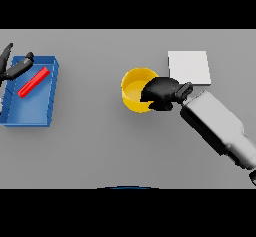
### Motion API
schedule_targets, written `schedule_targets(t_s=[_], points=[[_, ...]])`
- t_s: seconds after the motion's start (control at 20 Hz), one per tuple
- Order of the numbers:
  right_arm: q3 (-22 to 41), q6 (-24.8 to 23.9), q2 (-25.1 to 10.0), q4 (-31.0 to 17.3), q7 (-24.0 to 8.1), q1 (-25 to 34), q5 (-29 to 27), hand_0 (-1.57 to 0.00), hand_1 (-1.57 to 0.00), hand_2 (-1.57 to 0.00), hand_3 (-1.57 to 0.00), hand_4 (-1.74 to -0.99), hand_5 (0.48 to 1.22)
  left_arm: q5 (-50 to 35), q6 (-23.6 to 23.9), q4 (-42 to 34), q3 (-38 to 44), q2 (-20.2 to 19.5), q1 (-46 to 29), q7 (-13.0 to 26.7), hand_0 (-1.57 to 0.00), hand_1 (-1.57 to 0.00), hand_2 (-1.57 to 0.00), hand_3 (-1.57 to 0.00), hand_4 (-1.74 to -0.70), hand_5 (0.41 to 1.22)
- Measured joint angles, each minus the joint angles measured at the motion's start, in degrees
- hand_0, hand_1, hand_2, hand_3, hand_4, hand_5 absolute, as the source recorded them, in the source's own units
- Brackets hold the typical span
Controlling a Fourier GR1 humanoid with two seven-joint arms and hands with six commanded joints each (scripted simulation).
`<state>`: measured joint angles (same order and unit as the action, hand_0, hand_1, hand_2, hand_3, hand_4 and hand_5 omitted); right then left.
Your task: Pick up the red beaker and tilt it to pour out 1 green nut into yellow bowl. Pick up the yellow bowl and place it on the metallic measuring scale.
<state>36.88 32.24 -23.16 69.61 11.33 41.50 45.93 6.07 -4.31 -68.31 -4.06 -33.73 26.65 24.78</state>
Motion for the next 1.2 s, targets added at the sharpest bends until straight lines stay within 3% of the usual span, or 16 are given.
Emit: schedule_targets(t_s=[0.15, 0.2, 0.4, 0.5, 0.6, 1.0, 1.2], points=[[-1.5, 1.1, -2.6, 2.8, -0.9, 0.0, -0.7, -1.56, -1.56, -1.43, -1.22, -1.737, 1.219, -0.4, -0.4, 0.5, 0.2, 0.2, 1.2, 0.2, 0.00, 0.00, 0.00, 0.00, -0.78, 0.702], [-1.9, 1.0, -2.9, 3.6, -2.6, -0.1, -0.4, -1.56, -1.56, -1.45, -1.20, -1.738, 1.219, -0.6, -0.4, 0.9, 0.4, 0.1, 1.4, 0.5, 0.00, 0.00, 0.00, 0.00, -0.79, 0.702], [-2.5, 2.2, -2.3, 6.6, -5.6, -0.2, -1.1, -1.52, -1.57, -1.52, -1.18, -1.740, 1.219, -1.3, -0.6, 1.0, 0.9, 0.3, 1.1, 0.0, 0.00, 0.00, 0.00, 0.00, -0.80, 0.704], [-4.0, 2.5, -2.9, 5.6, -8.1, 1.0, -1.1, -1.54, -1.57, -1.49, -1.19, -1.740, 1.220, -1.5, -0.4, 0.4, 0.7, 0.8, 1.4, 0.1, 0.00, 0.00, 0.00, 0.00, -0.81, 0.710], [-5.2, 1.1, -4.6, 5.1, -7.6, 0.9, -1.1, -1.55, -1.57, -1.50, -1.17, -1.741, 1.220, -2.3, -0.6, -0.3, 1.1, 0.7, 0.5, 0.8, 0.00, 0.00, 0.00, 0.00, -0.83, 0.723], [-10.0, -7.7, -8.3, -6.8, -4.0, 5.0, -0.1, -1.57, -1.57, -1.56, -1.15, -1.741, 1.221, -2.8, -0.4, -3.1, 1.2, 0.4, 0.1, 4.2, 0.00, 0.00, 0.00, 0.00, -0.85, 0.758], [-10.9, -11.0, -7.0, -14.0, -5.2, 6.2, 0.7, -1.57, -1.57, -1.53, -1.16, -1.741, 1.221, -3.3, 0.3, -5.7, 1.4, 0.2, -0.6, 6.9, 0.00, 0.00, 0.00, 0.00, -0.86, 0.768]])
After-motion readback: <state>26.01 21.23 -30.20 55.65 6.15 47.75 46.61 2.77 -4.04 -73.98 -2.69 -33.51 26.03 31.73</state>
